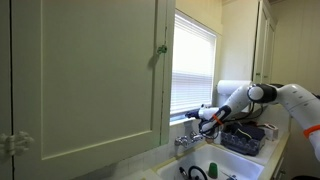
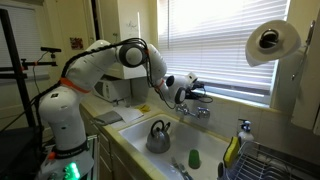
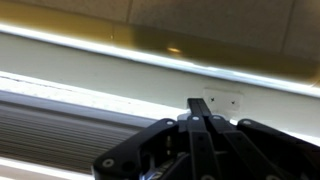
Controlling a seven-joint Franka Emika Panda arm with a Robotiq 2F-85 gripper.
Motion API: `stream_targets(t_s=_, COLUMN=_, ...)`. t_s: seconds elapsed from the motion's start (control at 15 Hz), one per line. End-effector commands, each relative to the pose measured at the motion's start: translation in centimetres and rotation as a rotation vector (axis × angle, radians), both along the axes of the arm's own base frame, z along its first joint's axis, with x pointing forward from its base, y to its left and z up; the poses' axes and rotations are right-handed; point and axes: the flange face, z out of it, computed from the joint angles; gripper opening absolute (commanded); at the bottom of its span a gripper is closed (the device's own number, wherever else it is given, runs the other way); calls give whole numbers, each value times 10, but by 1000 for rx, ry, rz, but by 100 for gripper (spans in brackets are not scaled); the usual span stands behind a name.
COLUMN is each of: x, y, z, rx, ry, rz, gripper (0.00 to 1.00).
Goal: Open the blinds half way
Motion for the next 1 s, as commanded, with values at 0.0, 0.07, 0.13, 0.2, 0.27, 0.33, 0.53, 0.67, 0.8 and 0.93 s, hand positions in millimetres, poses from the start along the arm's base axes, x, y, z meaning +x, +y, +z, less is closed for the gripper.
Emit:
stream_targets(t_s=0.0, x=3, y=7, z=8, rx=76, ry=-35, rz=-12, gripper=0)
stream_targets(t_s=0.07, x=3, y=7, z=9, rx=94, ry=-34, rz=-17, gripper=0)
stream_targets(t_s=0.13, x=2, y=8, z=10, rx=118, ry=-27, rz=-17, gripper=0)
stream_targets(t_s=0.2, x=2, y=9, z=8, rx=136, ry=-15, rz=-18, gripper=0)
stream_targets(t_s=0.27, x=2, y=9, z=4, rx=145, ry=-6, rz=-22, gripper=0)
stream_targets(t_s=0.33, x=3, y=10, z=-2, rx=151, ry=7, rz=-23, gripper=0)
stream_targets(t_s=0.53, x=3, y=17, z=-6, rx=174, ry=18, rz=-13, gripper=0)
stream_targets(t_s=0.67, x=5, y=22, z=-6, rx=173, ry=4, rz=-8, gripper=0)
stream_targets(t_s=0.8, x=10, y=22, z=-5, rx=184, ry=-9, rz=-15, gripper=0)
stream_targets(t_s=0.93, x=14, y=21, z=-3, rx=185, ry=-29, rz=-22, gripper=0)
